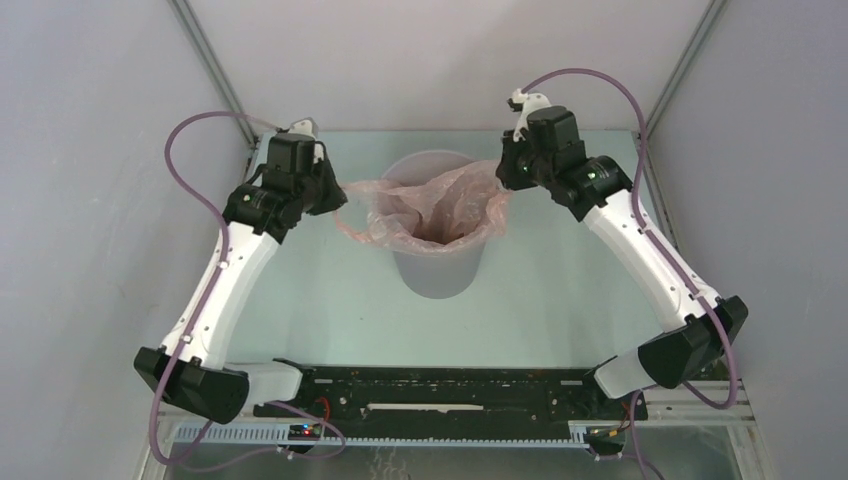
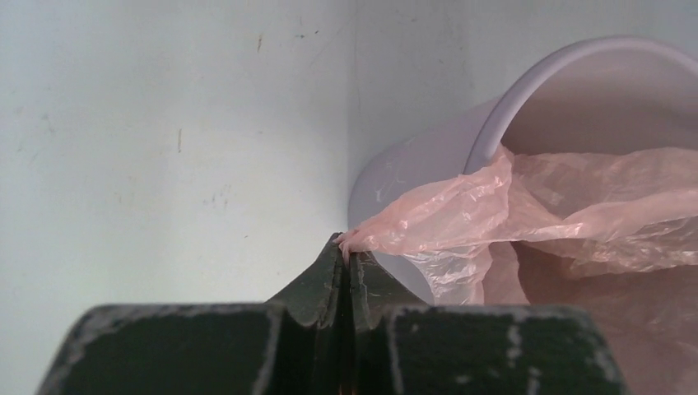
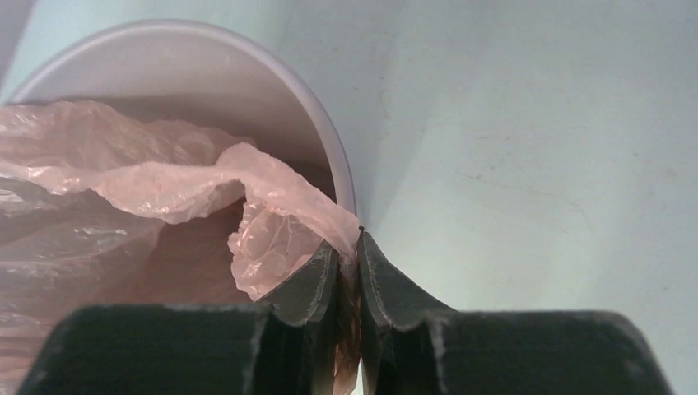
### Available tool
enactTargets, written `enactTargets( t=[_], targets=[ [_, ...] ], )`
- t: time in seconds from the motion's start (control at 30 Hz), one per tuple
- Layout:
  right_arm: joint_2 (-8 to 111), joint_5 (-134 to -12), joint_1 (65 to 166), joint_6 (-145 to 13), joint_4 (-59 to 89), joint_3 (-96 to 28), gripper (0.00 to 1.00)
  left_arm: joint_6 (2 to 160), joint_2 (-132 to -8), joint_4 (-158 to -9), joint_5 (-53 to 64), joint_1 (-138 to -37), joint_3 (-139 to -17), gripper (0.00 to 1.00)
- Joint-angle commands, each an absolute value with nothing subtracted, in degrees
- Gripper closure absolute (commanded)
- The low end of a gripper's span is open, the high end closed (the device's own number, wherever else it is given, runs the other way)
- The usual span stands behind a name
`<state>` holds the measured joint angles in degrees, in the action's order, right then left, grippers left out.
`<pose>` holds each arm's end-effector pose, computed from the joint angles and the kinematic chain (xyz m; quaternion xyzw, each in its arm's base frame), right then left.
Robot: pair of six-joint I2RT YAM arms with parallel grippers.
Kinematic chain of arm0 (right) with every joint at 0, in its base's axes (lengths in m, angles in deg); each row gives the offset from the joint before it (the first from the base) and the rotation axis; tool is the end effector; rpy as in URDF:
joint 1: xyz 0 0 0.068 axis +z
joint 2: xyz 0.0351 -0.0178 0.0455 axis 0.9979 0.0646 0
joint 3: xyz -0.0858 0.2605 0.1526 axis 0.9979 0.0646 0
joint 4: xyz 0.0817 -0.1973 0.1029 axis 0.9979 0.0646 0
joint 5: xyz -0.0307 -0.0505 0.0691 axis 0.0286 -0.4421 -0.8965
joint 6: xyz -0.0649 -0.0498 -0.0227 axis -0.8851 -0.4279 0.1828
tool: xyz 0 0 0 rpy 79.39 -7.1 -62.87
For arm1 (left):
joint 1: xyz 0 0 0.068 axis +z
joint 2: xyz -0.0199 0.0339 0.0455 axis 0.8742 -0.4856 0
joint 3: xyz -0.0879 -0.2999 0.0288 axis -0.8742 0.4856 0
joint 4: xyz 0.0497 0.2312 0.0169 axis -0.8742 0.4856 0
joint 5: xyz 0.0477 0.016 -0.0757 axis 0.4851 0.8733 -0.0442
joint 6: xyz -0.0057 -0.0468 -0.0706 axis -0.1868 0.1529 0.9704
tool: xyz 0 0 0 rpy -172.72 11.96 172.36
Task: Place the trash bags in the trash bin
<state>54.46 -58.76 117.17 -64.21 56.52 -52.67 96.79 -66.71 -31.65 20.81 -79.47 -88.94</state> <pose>0.2799 0.1568 0.4363 -0.1388 0.8625 0.1147 0.4730 0.2347 -0.0690 0.4136 -0.0942 0.8950 -0.1165 0.4201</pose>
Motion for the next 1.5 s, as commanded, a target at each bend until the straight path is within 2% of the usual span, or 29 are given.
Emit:
enactTargets(
  t=[0.0, 0.2, 0.43, 0.5, 0.63, 0.7, 0.8, 1.07, 1.3, 1.4, 1.47],
  targets=[
    [55.0, -71.5, 112.9, -59.9, 50.0, -52.8, 0.82, 99.9, -66.8, -37.8, 14.8, -76.0, -87.3, 0.94],
    [59.9, -84.0, 107.1, -56.6, 49.6, -55.5, 0.81, 102.2, -67.8, -42.2, 9.5, -71.6, -85.1, 0.96],
    [65.9, -86.5, 104.9, -57.2, 52.2, -60.5, 0.78, 103.5, -71.7, -45.0, 5.8, -69.4, -83.5, 0.97],
    [66.4, -85.3, 104.6, -57.8, 54.2, -61.9, 0.72, 103.9, -72.6, -45.4, 4.9, -69.2, -83.0, 0.98],
    [66.5, -82.6, 104.4, -57.5, 62.2, -66.2, 0.48, 104.6, -72.6, -46.2, 2.6, -69.2, -80.9, 0.98],
    [66.0, -82.7, 104.6, -56.7, 67.4, -69.3, 0.4, 104.8, -71.9, -46.6, 1.8, -69.2, -79.8, 0.97],
    [63.0, -82.1, 106.0, -56.2, 72.2, -71.7, 0.32, 105.6, -70.8, -47.3, 0.5, -69.2, -78.2, 0.97],
    [55.4, -73.1, 113.2, -48.8, 79.3, -70.4, 0.2, 106.9, -70.0, -48.5, -2.0, -69.2, -76.1, 0.96],
    [53.8, -68.5, 121.3, -47.1, 76.1, -67.2, 0.21, 107.1, -69.7, -48.5, -2.4, -69.2, -76.3, 0.94],
    [53.8, -62.6, 121.8, -48.0, 76.6, -65.8, 0.35, 107.6, -69.6, -48.6, -2.8, -69.2, -76.0, 0.94],
    [52.5, -65.6, 119.4, -47.9, 74.6, -62.3, 0.49, 108.1, -69.2, -49.0, -3.0, -69.2, -75.2, 0.94]
  ],
)
